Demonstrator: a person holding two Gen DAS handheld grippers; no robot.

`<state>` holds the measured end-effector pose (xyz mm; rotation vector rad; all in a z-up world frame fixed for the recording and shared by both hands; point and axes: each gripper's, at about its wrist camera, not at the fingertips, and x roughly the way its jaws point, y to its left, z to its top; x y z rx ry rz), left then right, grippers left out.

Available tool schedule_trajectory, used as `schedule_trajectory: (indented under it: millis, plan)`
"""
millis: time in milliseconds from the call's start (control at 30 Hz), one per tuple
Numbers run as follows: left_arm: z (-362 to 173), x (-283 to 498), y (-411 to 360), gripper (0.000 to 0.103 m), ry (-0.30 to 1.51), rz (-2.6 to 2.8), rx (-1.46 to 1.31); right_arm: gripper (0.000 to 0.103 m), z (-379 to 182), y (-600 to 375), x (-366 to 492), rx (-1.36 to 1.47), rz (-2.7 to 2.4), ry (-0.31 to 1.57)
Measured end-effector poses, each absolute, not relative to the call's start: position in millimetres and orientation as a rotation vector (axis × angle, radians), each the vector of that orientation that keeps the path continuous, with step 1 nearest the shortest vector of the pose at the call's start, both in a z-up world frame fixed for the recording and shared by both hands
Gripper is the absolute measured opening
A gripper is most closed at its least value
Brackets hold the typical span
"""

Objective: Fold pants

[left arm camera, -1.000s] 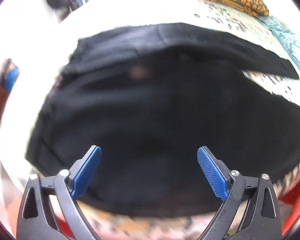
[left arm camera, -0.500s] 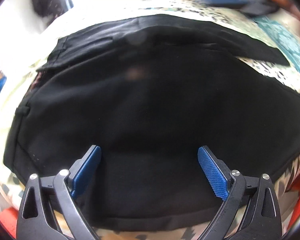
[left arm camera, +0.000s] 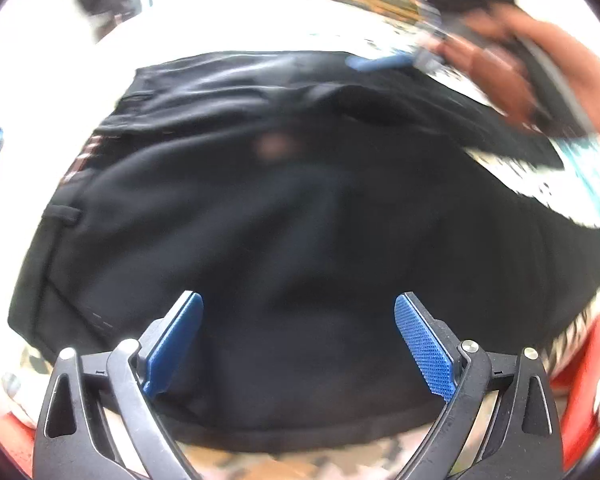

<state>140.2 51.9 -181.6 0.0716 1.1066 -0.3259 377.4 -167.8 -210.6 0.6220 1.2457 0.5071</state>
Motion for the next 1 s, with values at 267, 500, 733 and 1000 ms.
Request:
schedule_trajectory:
  millis: [267,500,733,1000]
  plan:
    - [-181,165,78,0.098,1.155,-0.218,0.017,0.098,-233,-224,322,0.491,0.252,1.301]
    - [-171,203,110,0.098,1.159,-0.227,-0.177,0.100,-165,-322,222,0.417,0.195,1.126]
    - [-201,192,94,0.099,1.126,-0.214,0.116,0.100,-168,-387,73,0.383,-0.027,1.106]
    - [-157,221,103,0.098,1.135,-0.251,0.042,0.100,-166,-459,9,0.516,-0.183,0.966]
